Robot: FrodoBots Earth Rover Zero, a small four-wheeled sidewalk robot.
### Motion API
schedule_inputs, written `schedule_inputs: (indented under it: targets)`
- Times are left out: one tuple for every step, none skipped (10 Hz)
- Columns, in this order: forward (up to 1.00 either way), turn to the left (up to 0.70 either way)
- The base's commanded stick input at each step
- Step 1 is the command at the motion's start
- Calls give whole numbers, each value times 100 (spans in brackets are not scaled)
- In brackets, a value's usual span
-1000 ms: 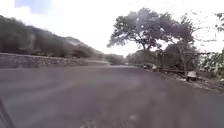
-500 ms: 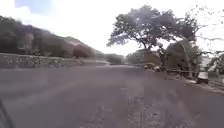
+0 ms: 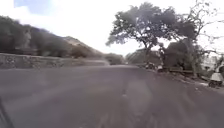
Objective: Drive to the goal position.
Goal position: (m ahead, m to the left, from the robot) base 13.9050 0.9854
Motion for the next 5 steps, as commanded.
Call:
schedule_inputs:
  targets:
    - [100,0]
    - [100,0]
    - [100,0]
    - [100,0]
    - [100,0]
